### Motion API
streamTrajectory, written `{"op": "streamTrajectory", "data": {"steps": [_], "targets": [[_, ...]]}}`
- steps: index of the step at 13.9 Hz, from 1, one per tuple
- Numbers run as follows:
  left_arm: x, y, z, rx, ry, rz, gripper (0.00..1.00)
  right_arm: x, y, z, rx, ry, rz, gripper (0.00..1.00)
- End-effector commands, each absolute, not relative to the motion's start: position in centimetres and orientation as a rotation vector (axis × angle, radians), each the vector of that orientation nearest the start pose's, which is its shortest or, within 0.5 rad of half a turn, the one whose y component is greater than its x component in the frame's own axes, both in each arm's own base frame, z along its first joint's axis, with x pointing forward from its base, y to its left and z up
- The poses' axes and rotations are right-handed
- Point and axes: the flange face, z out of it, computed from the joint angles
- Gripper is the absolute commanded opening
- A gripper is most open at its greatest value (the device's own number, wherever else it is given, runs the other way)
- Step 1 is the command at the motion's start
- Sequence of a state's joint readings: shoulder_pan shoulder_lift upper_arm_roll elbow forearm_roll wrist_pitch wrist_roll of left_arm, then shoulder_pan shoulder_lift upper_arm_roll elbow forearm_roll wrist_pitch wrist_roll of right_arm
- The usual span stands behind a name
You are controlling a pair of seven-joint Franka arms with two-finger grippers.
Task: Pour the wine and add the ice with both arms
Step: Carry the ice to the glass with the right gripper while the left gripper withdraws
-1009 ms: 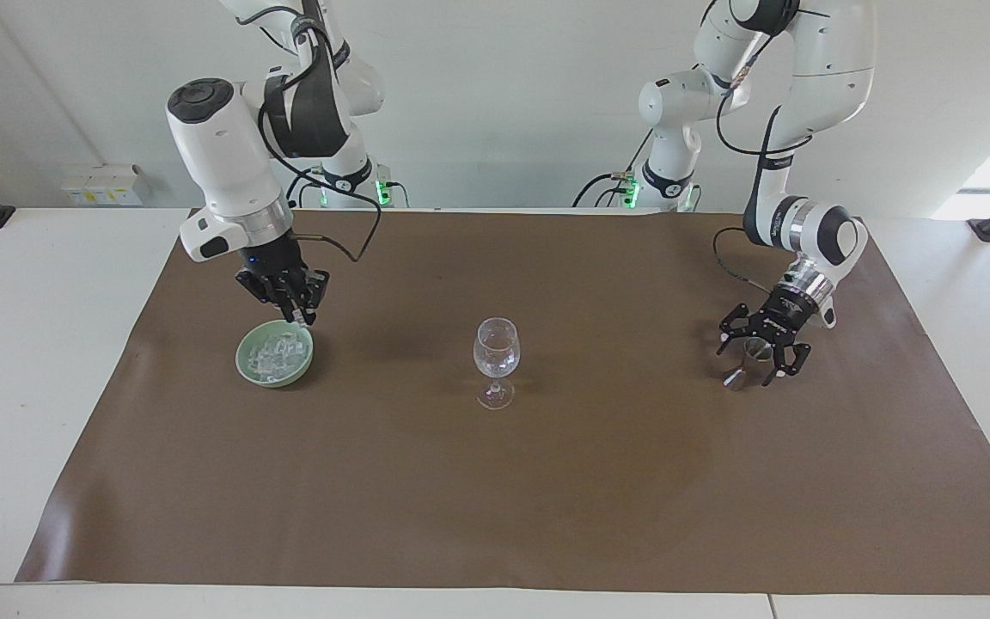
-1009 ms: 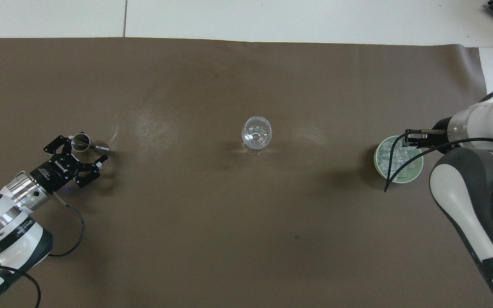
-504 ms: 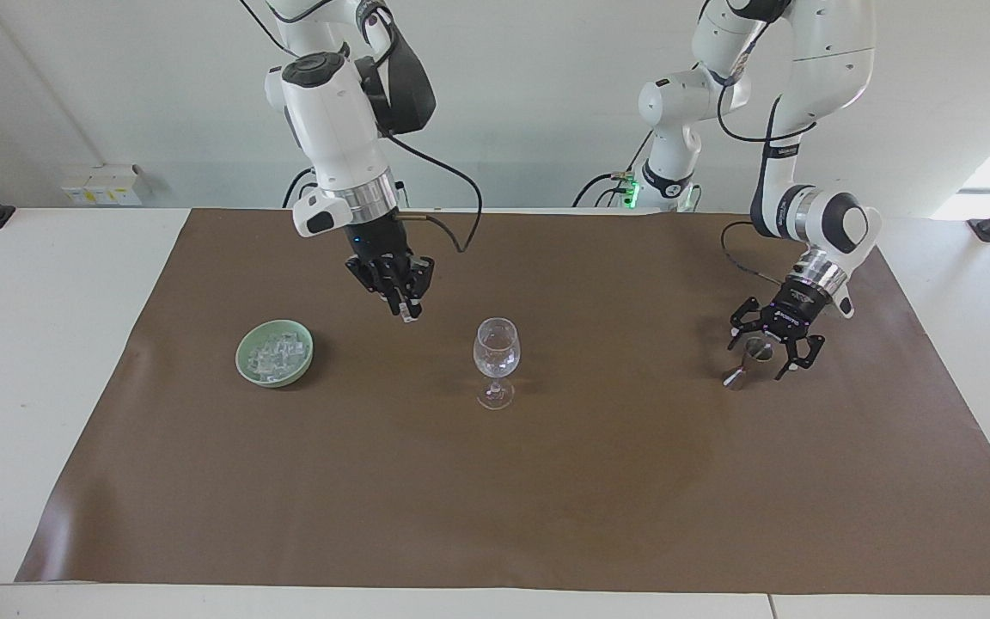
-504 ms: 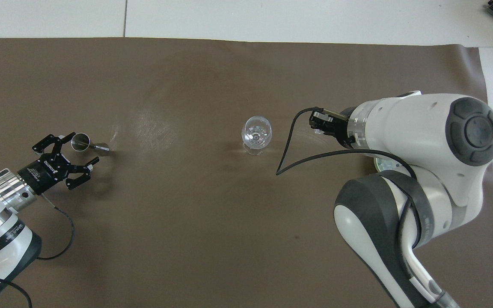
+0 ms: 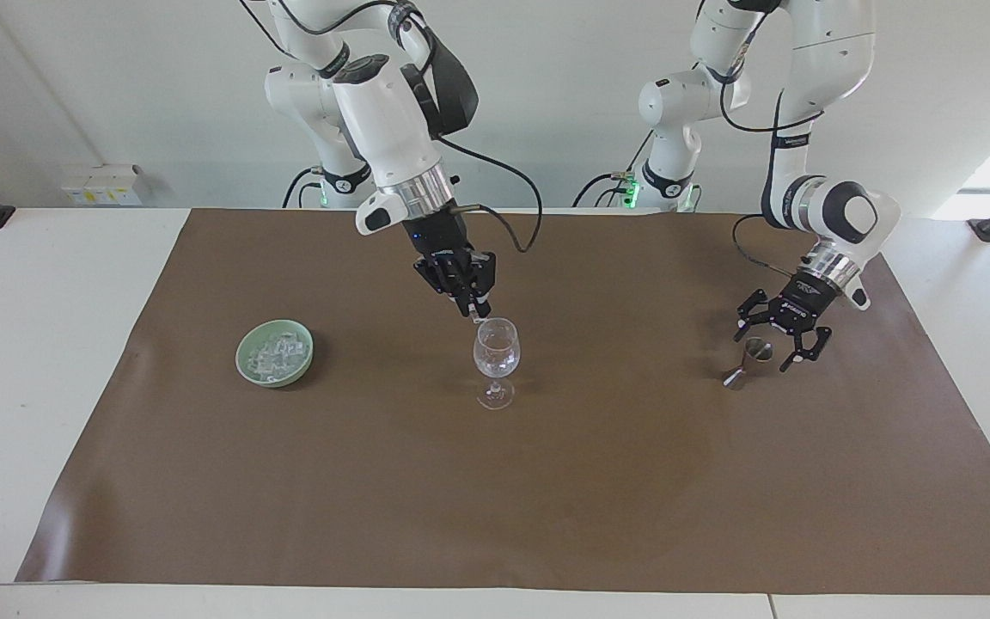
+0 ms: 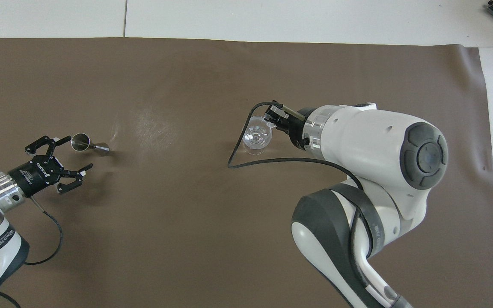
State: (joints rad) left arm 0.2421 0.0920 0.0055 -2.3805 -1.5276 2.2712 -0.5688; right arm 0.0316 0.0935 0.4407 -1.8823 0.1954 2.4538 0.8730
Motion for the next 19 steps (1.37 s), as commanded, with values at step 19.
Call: {"op": "streamTrajectory", "data": {"steps": [19], "targets": [[49.5,15.3,44.5,1.891,1.597,0.109,1.00,57.2,30.0,47.9,-2.501,0.727,-0.325,0.15]]}}
